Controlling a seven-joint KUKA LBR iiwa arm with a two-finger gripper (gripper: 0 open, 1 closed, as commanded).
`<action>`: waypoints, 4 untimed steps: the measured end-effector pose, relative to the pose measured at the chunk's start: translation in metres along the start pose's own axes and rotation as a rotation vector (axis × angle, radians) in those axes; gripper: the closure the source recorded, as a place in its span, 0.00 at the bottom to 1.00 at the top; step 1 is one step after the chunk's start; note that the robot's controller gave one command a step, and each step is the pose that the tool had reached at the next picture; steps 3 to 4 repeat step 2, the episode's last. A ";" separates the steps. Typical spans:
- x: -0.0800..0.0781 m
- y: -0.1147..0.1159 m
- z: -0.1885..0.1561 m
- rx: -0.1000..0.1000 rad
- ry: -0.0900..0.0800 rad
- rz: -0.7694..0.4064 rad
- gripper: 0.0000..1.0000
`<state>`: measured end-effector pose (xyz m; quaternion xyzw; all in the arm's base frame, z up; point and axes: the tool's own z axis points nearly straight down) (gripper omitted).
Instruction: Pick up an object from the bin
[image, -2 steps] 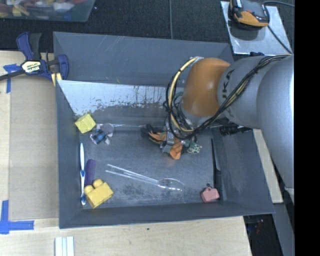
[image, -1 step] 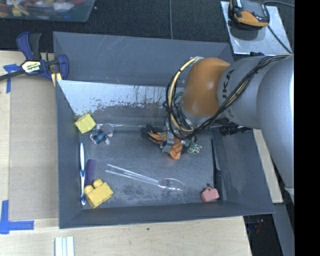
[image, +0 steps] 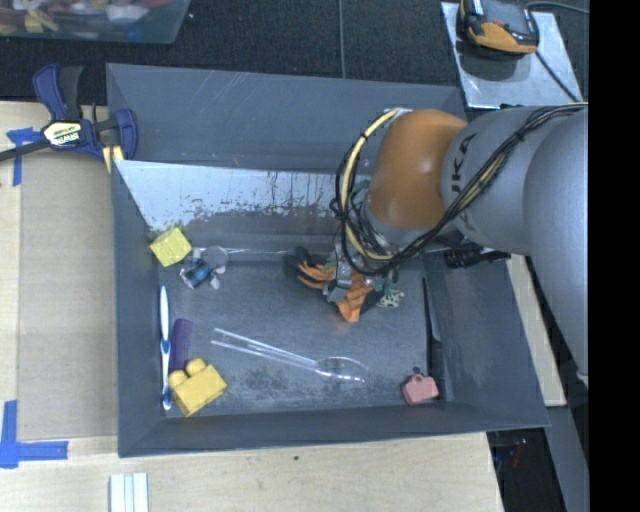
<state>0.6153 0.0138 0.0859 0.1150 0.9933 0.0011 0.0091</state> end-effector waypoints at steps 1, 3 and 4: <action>-0.002 0.000 -0.037 -0.001 -0.002 0.000 1.00; -0.004 0.001 -0.075 -0.002 -0.007 -0.001 1.00; -0.004 0.001 -0.075 -0.002 -0.007 -0.001 1.00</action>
Offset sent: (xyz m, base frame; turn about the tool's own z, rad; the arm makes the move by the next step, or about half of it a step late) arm 0.0007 0.0001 0.0321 -0.0003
